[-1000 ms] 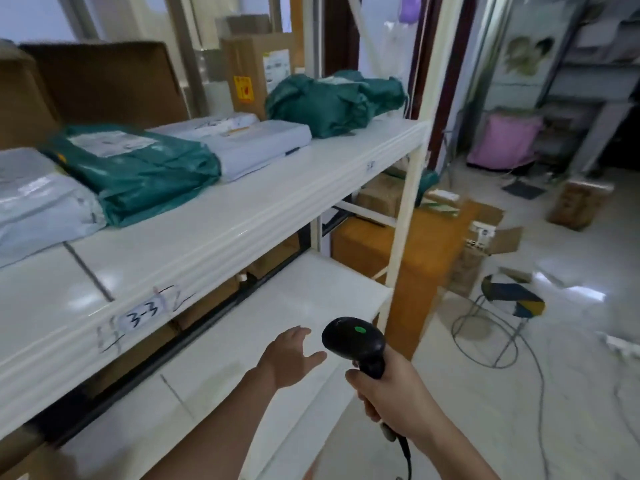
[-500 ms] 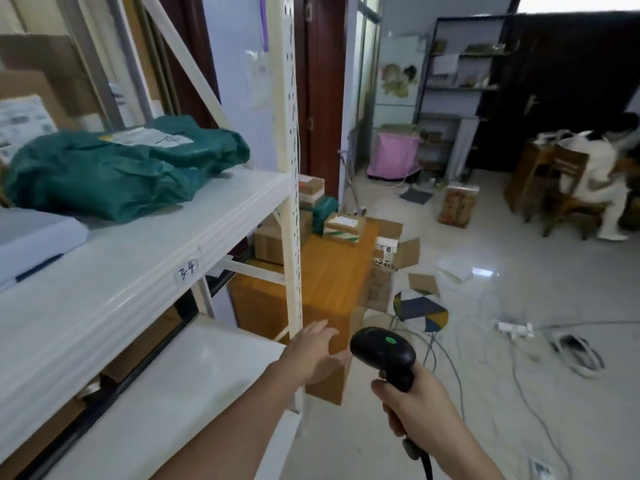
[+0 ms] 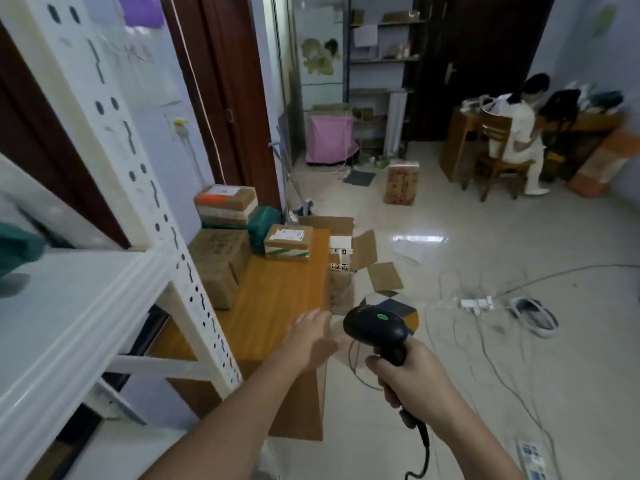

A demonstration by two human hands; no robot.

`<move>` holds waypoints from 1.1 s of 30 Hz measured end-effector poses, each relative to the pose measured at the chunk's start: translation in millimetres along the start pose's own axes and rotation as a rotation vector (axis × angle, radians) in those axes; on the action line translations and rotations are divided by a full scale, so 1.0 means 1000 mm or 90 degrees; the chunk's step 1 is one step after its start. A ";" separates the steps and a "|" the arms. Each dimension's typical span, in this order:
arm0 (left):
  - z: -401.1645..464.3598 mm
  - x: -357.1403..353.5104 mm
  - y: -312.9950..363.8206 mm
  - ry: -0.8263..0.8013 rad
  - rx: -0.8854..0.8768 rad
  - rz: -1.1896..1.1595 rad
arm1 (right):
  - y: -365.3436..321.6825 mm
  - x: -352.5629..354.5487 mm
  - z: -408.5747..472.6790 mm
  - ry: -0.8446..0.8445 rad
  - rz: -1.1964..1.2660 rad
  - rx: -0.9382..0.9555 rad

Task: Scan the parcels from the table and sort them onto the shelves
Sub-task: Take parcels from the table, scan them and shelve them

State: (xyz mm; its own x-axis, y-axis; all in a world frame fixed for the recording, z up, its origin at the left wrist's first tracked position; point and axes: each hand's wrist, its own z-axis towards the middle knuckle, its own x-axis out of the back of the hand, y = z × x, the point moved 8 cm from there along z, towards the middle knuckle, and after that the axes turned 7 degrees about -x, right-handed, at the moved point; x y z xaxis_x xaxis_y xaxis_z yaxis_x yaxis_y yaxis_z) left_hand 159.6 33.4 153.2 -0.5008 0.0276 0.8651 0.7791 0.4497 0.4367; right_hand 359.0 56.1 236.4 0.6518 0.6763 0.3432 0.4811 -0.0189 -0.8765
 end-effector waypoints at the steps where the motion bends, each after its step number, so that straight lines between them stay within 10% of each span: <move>1: 0.019 0.002 -0.002 0.001 0.003 0.002 | -0.003 0.005 0.017 -0.003 0.003 0.003; 21: 0.341 0.060 -0.119 0.165 0.211 -0.238 | -0.112 0.039 0.403 -0.171 -0.152 0.083; 33: 0.500 0.110 -0.238 0.081 0.208 -0.060 | -0.161 -0.006 0.590 -0.241 -0.160 0.024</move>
State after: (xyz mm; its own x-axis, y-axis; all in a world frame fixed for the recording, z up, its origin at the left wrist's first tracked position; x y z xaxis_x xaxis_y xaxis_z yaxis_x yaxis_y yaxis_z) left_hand -269.3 376.0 21.3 -0.4972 -0.1299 0.8579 0.5601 0.7071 0.4317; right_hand -68.2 489.6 175.8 0.2530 0.8783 0.4057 0.5709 0.2030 -0.7956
